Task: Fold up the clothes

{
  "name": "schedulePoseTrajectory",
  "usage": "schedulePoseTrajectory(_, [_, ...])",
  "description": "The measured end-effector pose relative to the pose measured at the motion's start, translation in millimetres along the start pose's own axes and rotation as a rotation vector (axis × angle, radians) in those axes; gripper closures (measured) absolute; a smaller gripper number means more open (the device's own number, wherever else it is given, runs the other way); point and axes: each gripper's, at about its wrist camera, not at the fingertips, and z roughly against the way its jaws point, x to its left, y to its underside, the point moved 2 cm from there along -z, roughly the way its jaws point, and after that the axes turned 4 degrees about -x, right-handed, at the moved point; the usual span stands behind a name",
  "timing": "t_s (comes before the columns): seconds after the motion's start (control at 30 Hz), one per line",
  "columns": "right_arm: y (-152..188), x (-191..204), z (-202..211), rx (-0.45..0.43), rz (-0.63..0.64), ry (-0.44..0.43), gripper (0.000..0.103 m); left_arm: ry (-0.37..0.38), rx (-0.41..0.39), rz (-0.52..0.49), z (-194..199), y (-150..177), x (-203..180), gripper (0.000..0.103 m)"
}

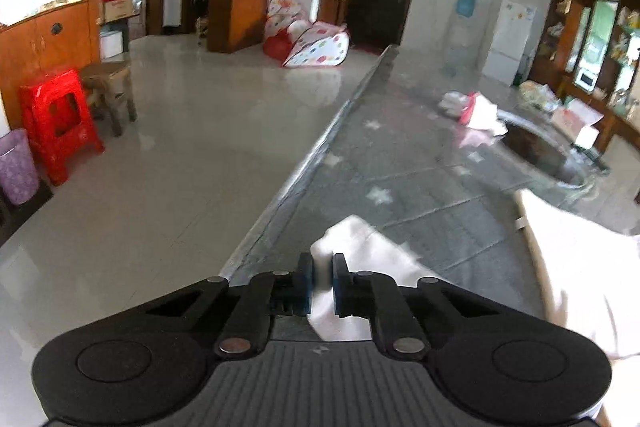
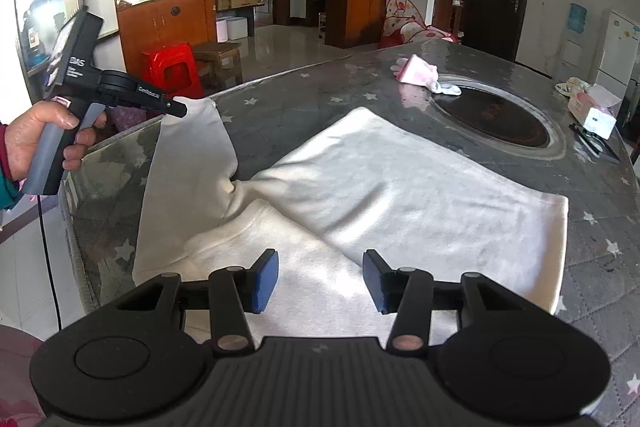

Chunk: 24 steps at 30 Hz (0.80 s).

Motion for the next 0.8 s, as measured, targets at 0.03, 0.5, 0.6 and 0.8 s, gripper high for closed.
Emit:
schedulePoseTrajectory(0.03, [-1, -2, 2, -0.005, -0.006, 0.002, 0.056, 0.022, -0.009, -0.001, 5, -2, -4, 0.093])
schedulePoseTrajectory(0.5, [5, -44, 40, -0.090, -0.129, 0.078, 0.056, 0.508, -0.089, -0.158, 102, -31, -139, 0.093])
schedulePoseTrajectory(0.6, [11, -55, 51, -0.105, -0.159, 0.104, 0.056, 0.601, -0.073, -0.200, 113, -25, -172, 0.093])
schedulePoseTrajectory(0.8, [26, -72, 66, -0.107, -0.207, 0.154, 0.056, 0.719, -0.004, -0.275, 113, 1, -223, 0.093])
